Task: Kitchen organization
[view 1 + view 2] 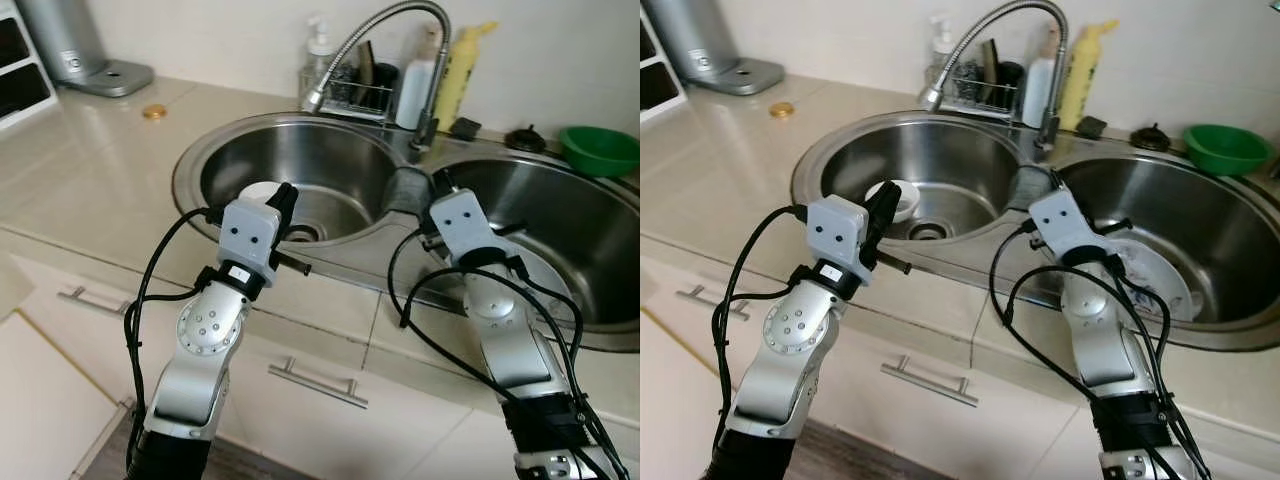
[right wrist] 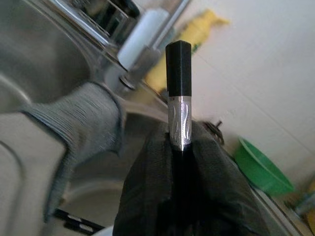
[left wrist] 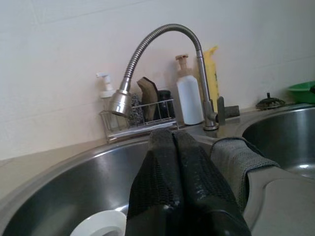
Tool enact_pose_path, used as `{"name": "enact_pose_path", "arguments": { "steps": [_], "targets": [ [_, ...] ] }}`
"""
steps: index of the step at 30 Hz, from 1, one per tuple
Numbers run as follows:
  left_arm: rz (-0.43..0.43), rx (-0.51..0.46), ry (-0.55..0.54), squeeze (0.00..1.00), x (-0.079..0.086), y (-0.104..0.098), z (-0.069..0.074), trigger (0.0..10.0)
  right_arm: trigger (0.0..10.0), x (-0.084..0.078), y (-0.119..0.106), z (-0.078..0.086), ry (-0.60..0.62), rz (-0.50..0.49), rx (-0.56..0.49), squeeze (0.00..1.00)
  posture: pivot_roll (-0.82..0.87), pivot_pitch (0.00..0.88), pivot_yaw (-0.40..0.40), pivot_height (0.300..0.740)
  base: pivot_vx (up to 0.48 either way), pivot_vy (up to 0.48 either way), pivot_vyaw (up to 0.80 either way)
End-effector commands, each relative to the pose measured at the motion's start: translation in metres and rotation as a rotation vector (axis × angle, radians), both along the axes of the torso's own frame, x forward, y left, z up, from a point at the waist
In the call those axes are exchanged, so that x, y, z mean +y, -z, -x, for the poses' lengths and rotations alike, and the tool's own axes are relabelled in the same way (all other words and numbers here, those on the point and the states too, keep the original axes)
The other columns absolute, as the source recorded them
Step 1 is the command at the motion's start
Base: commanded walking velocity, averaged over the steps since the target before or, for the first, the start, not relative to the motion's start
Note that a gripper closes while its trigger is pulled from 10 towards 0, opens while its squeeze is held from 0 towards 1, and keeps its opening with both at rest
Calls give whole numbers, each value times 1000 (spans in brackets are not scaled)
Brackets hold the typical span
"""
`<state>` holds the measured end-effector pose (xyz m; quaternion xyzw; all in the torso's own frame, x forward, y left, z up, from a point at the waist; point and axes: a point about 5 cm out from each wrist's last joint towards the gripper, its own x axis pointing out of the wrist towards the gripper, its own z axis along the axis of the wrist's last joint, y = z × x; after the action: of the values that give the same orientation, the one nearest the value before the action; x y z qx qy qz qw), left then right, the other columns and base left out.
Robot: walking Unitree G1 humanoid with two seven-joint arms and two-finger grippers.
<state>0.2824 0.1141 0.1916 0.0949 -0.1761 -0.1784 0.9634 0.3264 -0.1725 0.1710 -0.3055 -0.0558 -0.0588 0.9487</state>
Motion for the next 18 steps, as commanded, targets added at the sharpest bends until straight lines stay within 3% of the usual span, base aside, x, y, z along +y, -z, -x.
{"name": "enact_pose_path", "arguments": {
  "steps": [1, 5, 7, 10, 12, 18],
  "targets": [
    [-12, -12, 3, 0, -1, -1, 1, 10000, 10000, -6, 5, -3, 33, -17, 30, 0, 112, 0, -37, 740, 0, 0, -800],
    [-15, -12, 3, 0, -1, -1, 1, 10000, 10000, -9, 17, -3, 54, -19, 94, 0, 113, 0, -38, 740, 0, 0, -428],
    [-16, -12, 2, 0, -1, -1, 1, 10000, 10000, -13, 33, -3, 80, 13, 203, 0, 117, 0, -38, 740, 0, 0, 0],
    [-17, -12, 3, 0, -1, -1, 1, 10000, 10000, -15, 37, -3, 97, 12, 227, 0, 117, 0, -38, 740, 0, 0, 0],
    [-20, -11, 2, 0, 0, 0, 0, 10000, 10000, -29, 56, 0, 192, -80, 363, 0, 117, 0, -36, 740, 0, 0, 0],
    [-21, -8, 4, 0, -1, 0, 1, 10000, 10000, -45, 64, 4, 308, -135, 391, 0, 115, 0, -36, 740, 0, 0, 0]
  ]
}}
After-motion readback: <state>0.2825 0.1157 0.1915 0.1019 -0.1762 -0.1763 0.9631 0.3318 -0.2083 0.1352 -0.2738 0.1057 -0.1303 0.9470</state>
